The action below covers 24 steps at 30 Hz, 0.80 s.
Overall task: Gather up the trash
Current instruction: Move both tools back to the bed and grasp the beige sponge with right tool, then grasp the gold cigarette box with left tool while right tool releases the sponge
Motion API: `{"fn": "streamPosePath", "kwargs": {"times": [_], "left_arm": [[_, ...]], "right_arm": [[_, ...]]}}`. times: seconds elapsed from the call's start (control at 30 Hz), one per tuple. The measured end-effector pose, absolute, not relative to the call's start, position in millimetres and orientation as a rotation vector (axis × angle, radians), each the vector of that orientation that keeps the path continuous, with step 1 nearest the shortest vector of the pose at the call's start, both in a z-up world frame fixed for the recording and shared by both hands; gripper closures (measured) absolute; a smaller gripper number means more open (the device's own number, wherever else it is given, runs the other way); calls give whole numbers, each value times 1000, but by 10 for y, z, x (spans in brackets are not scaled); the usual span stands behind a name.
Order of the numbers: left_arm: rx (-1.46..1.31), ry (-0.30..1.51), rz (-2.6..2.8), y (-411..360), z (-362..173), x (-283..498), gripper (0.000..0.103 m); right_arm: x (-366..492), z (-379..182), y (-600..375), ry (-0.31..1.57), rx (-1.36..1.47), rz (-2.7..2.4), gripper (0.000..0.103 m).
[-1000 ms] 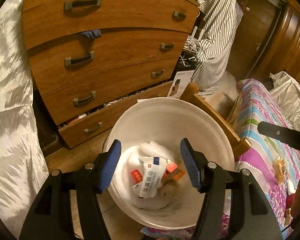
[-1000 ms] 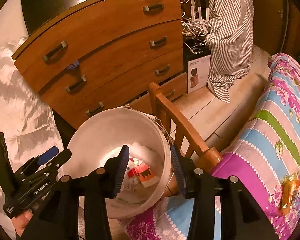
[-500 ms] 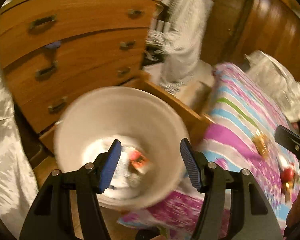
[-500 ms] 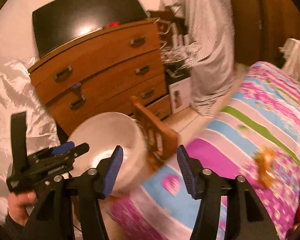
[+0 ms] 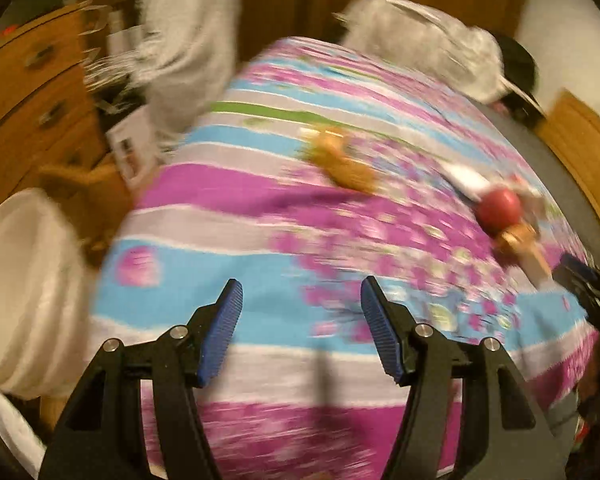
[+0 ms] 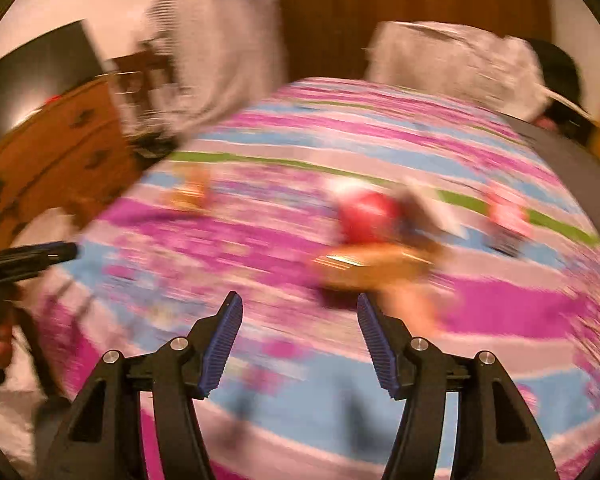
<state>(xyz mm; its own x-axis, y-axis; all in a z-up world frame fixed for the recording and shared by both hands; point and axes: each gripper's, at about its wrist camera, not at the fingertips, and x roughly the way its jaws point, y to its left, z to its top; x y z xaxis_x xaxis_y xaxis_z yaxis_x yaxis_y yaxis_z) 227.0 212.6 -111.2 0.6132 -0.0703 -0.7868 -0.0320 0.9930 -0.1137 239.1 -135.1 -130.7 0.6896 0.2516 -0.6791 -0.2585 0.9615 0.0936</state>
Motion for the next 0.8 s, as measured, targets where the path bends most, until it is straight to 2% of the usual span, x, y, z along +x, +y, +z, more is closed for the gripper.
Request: {"fn": "streamPosePath", "kwargs": {"times": [0.17, 0.33, 0.43, 0.5, 0.53, 0.57, 0.8], "left_arm": [[-27, 943, -128, 1425, -1215, 2474, 44], [56, 972, -197, 876, -1303, 2634, 44], [86, 981, -218, 648, -1338, 2716, 44], [106, 993, -232, 502, -1382, 2775, 44], [111, 997, -237, 445, -1403, 2798, 44], [117, 1003, -250, 371, -1422, 2821, 44], [201, 1015, -434, -293, -1565, 2743, 44]], "right_arm": [[2526, -1606, -1944, 796, 16, 216, 42], [2737, -1805, -1961, 823, 41, 245, 44], [2844, -1838, -1942, 817, 53, 266, 50], [2921, -1850, -1862, 819, 62, 289, 59], [2942, -1832, -1862, 819, 69, 297, 70], [2934, -1814, -1879, 818, 80, 302, 74], [2540, -1786, -2498, 818, 169, 249, 75]]}}
